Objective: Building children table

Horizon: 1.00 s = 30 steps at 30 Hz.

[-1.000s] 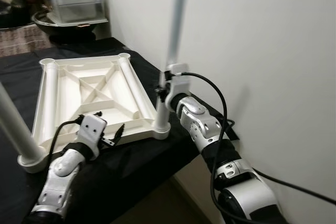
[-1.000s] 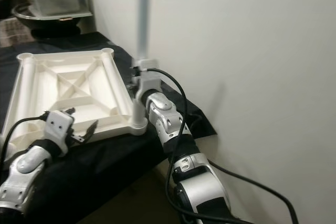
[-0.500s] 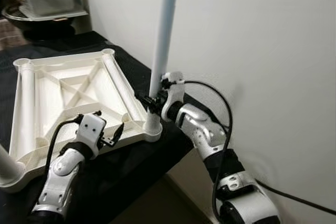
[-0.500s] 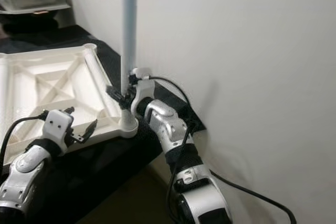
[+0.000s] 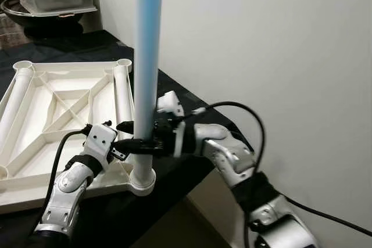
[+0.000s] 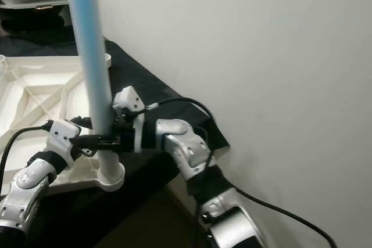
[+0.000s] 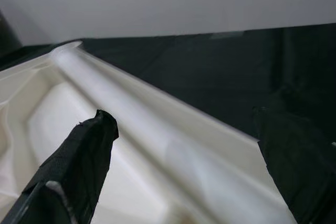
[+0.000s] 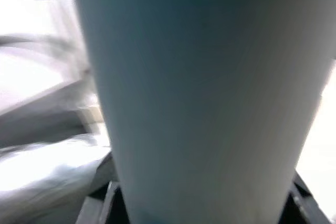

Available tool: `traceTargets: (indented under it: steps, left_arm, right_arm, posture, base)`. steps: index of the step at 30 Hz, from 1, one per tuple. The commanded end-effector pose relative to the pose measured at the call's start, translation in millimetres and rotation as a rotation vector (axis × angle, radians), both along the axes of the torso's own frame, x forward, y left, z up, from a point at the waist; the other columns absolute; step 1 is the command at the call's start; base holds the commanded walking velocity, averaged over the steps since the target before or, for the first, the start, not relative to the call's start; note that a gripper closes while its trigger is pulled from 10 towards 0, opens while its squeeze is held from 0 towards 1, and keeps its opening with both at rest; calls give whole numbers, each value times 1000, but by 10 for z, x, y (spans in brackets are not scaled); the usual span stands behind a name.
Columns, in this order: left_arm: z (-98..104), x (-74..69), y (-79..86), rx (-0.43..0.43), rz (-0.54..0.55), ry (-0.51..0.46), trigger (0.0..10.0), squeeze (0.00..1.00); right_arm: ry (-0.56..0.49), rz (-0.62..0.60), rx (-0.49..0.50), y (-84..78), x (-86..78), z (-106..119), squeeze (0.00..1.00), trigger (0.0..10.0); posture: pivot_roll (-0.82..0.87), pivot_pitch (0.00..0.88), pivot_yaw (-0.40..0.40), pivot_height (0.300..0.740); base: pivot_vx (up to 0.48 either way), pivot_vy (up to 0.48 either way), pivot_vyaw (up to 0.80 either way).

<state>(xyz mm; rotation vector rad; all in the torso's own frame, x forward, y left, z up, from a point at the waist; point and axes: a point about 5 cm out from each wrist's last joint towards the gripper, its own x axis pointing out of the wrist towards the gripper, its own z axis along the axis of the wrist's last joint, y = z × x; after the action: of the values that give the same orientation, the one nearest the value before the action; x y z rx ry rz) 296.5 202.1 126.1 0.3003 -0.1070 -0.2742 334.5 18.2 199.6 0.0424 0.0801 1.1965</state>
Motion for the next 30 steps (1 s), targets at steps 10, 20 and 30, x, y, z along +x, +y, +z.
traceTargets:
  steps: [10,20,30]
  left_arm:
    - [-37,14,-58,7,-23,13,10000,0]
    - [-28,28,-56,9,-29,12,10000,0]
    - [-20,27,-37,11,-22,8,10000,0]
  right_arm:
    - [269,-858,-281,-797,297,-790,0,10000]
    - [172,-455,62,-485,298,-246,0,10000]
    - [-64,24,88,-345,84,70,0,10000]
  posture:
    - [43,0,-134,740]
    - [47,0,-134,740]
    - [64,0,-147,740]
  base:
    - [0,0,0]
    - [0,0,0]
    - [0,0,0]
